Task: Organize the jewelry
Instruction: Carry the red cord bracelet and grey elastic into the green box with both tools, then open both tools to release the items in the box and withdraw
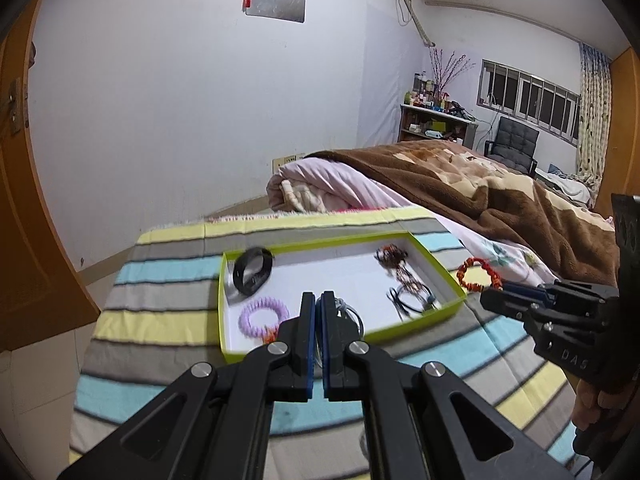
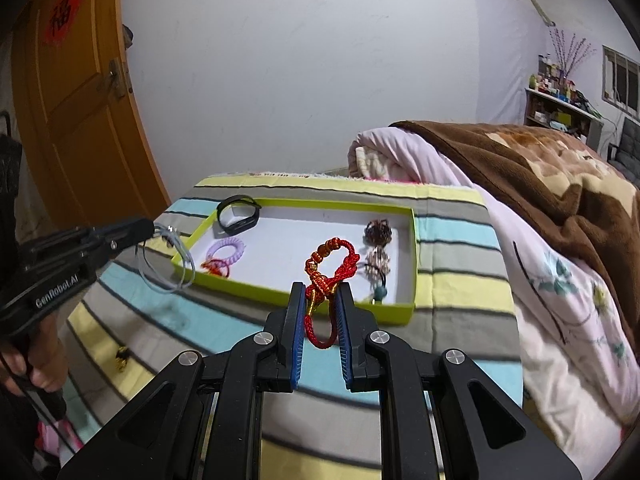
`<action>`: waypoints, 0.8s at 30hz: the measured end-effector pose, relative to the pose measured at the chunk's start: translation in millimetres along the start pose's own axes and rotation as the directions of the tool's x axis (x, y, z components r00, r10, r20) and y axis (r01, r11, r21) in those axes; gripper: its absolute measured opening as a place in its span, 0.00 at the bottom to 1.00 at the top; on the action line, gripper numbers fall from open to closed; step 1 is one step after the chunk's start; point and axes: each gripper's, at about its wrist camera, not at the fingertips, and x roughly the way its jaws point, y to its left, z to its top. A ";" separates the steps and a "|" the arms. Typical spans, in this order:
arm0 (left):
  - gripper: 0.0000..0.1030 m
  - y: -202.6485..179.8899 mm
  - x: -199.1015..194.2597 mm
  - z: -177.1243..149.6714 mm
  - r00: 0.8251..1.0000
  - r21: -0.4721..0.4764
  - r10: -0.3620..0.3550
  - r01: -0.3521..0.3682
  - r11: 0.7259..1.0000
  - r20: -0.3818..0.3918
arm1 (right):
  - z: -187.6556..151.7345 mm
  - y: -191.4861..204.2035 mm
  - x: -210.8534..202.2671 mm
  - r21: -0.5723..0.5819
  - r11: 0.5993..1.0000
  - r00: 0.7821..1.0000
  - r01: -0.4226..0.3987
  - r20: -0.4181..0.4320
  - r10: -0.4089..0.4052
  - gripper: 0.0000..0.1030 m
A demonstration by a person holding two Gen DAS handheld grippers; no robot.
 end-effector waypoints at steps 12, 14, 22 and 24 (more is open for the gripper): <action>0.02 7.3 58.9 24.6 1.000 0.015 0.017 -0.016 1.000 -0.010 | 28.6 -19.6 63.1 -0.014 1.000 0.999 0.000 -0.042 0.000 0.15; 0.02 9.1 70.8 26.1 1.000 0.016 0.022 -0.022 1.000 -0.022 | 33.1 -22.9 73.1 -0.014 1.000 0.999 0.000 -0.050 -0.001 0.15; 0.02 21.8 114.8 21.6 0.994 0.005 0.050 -0.050 0.999 -0.095 | 45.1 -31.7 120.1 -0.005 1.000 0.994 -0.026 -0.106 0.025 0.15; 0.02 24.6 124.9 18.6 0.992 0.002 0.058 -0.058 0.998 -0.115 | 45.0 -33.7 133.0 0.008 0.999 0.991 -0.033 -0.129 0.034 0.15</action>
